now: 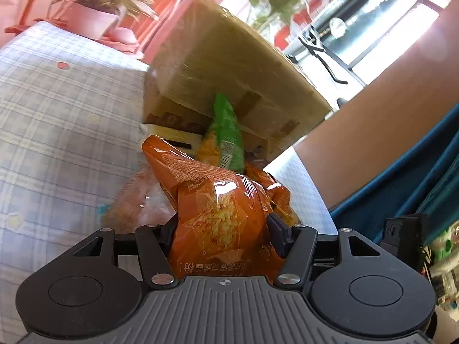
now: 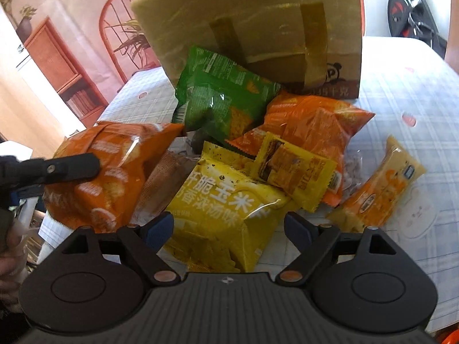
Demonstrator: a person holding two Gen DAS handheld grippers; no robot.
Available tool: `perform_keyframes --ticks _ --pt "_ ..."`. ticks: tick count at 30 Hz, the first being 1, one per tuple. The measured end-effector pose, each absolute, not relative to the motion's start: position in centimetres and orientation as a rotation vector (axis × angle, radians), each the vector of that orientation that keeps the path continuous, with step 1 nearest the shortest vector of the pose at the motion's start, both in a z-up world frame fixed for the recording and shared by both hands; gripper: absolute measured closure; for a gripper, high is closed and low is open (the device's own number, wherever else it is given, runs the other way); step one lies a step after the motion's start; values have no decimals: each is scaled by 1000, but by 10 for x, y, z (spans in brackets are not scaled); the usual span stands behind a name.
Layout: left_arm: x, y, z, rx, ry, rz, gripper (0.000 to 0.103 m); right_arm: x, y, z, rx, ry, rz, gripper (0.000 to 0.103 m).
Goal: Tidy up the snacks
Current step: 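Lift the orange bag with the left tool while the right tool grasps the yellow corn-chip bag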
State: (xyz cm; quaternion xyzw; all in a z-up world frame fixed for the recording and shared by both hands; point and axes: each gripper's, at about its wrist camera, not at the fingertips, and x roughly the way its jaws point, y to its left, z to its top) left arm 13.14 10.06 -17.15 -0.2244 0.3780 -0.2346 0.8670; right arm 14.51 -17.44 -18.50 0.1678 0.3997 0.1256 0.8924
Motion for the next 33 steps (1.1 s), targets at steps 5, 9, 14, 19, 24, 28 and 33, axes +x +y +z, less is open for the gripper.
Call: perform_keyframes --ticks 5,9,14,19,24,28,33 --pt "125 110 -167 -455 761 -446 40 159 -163 -191 372 856 265 10" --pt "124 117 -169 -470 752 -422 41 167 -157 -196 398 858 253 7" --pt "121 125 -168 -497 728 -419 41 172 -164 -199 489 851 218 6" --pt "120 131 -168 -506 721 -402 41 178 -172 -204 591 863 201 6" --pt "117 134 -168 -510 719 -397 41 181 -178 -204 649 878 189 5" --pt "117 135 -168 -511 716 -395 41 182 -183 -205 694 878 175 5" --pt "115 135 -170 -507 722 -390 41 185 -180 -212 661 912 156 11"
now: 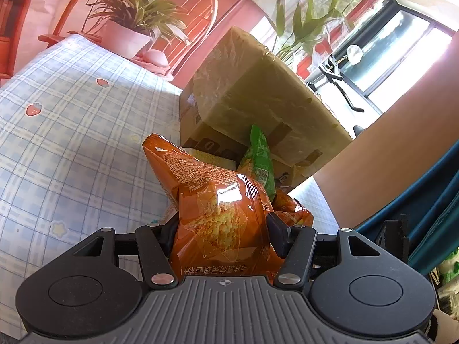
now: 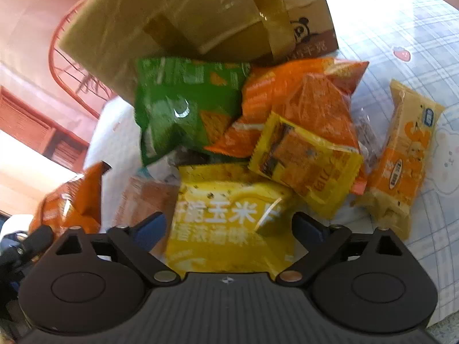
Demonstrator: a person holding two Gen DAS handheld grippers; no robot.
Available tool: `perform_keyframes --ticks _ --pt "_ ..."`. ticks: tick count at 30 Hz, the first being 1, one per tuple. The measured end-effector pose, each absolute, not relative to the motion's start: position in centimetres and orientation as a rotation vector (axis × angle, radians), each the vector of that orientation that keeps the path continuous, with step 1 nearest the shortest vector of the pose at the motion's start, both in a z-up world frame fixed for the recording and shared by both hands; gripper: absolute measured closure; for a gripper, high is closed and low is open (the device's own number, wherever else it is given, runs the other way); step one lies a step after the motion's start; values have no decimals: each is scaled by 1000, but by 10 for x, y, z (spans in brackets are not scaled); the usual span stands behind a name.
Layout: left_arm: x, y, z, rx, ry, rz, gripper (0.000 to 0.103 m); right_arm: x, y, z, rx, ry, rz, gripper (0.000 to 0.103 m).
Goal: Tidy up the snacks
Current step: 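Lift the orange bag with the left tool while the right tool grasps the yellow corn-chip bag, then carry both bags over the box and open both tools to drop them in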
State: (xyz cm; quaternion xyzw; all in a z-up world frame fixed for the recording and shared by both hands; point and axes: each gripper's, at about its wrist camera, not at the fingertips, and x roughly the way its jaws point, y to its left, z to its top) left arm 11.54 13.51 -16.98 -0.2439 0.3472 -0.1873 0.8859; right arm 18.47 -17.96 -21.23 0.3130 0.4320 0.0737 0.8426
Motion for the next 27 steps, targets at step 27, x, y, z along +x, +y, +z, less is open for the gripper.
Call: perform_keyframes --ticks 27 --pt "112 131 -149 -499 655 -357 41 151 -157 -166 451 700 429 29"
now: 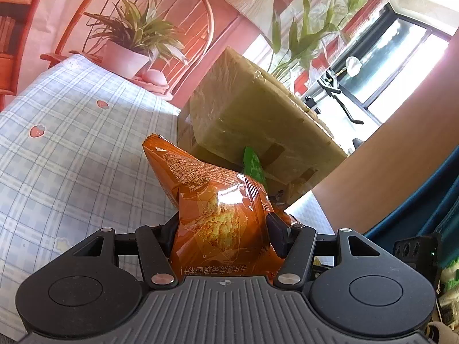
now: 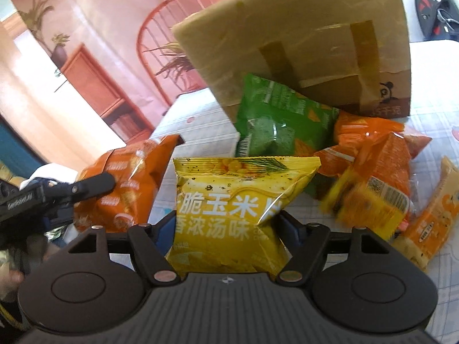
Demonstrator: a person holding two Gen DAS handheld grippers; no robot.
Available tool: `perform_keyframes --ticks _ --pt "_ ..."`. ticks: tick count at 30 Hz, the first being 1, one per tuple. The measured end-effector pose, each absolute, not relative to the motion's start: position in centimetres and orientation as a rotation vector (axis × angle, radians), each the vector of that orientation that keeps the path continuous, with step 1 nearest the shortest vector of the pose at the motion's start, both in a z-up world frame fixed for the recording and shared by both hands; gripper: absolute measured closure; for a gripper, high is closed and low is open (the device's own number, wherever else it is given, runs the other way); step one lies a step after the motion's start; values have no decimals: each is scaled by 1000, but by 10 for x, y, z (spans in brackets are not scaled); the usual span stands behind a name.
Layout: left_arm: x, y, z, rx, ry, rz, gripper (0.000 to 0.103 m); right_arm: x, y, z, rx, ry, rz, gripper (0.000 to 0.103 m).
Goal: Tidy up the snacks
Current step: 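Carry both bags over the box and open both tools to drop them in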
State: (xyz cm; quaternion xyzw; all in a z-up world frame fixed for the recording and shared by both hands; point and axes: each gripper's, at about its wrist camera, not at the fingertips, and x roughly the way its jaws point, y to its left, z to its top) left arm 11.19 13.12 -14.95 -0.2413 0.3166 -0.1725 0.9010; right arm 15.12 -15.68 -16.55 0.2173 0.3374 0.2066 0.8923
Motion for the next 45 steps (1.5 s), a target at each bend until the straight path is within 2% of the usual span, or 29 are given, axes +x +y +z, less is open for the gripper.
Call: perform_keyframes --ticks 21,32,37,45 --pt "149 96 -83 -404 519 -426 41 165 -241 -92 556 357 355 29" --pt "215 55 -11 -262 413 -477 41 187 -296 -34 484 224 279 29" --pt "272 21 11 -160 438 -507 41 232 -300 -9 415 215 256 29" --pt "359 -15 -20 14 614 -487 41 328 -284 -15 277 353 217 29"
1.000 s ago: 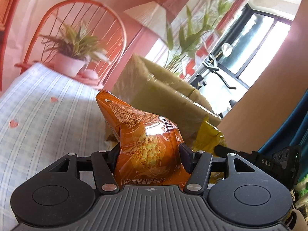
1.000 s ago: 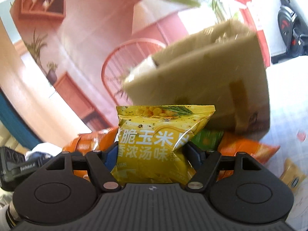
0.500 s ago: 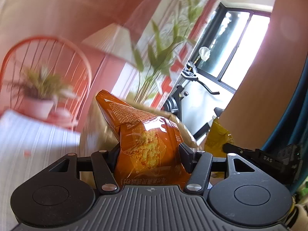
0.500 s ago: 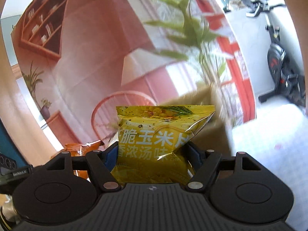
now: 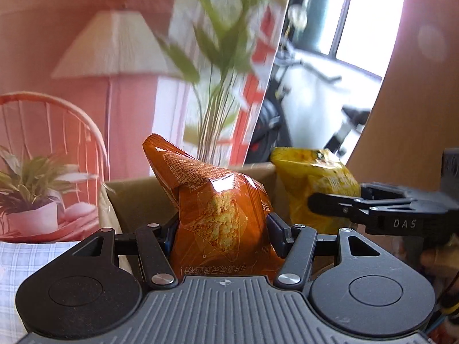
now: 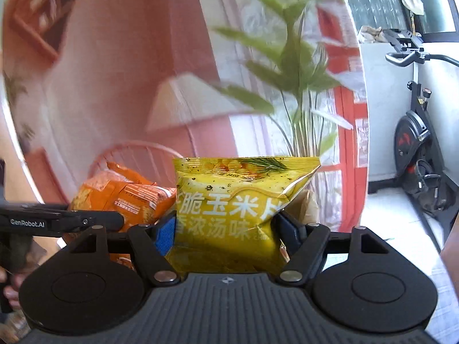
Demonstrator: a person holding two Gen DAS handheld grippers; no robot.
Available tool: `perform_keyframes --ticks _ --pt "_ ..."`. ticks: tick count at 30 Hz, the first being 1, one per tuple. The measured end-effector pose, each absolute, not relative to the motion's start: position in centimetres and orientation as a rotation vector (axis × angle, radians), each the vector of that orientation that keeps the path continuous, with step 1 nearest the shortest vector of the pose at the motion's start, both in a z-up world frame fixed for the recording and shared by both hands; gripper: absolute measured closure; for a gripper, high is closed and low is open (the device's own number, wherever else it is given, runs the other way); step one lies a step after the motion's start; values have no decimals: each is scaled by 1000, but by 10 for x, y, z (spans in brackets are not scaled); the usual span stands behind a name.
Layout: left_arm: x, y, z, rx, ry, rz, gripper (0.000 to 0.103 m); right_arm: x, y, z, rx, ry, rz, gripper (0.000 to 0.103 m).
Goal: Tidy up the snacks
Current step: 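Carry both bags over the box and open both tools to drop them in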
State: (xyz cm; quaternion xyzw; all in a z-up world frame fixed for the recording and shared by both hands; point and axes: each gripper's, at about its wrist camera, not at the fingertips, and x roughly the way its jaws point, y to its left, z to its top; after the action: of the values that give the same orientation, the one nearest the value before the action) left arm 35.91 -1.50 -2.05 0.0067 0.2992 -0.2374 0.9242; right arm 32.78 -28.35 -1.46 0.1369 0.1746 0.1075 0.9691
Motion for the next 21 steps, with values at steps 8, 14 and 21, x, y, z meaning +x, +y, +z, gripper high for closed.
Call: perform_keyframes --ticks 8,14,21 --pt "404 -19 -43 46 705 -456 40 384 -270 -39 243 501 215 29" --pt "415 -23 -47 80 722 -442 40 403 -269 -51 243 558 189 29" --pt "423 -26 -52 73 769 -447 28 411 -269 -53 254 572 179 27"
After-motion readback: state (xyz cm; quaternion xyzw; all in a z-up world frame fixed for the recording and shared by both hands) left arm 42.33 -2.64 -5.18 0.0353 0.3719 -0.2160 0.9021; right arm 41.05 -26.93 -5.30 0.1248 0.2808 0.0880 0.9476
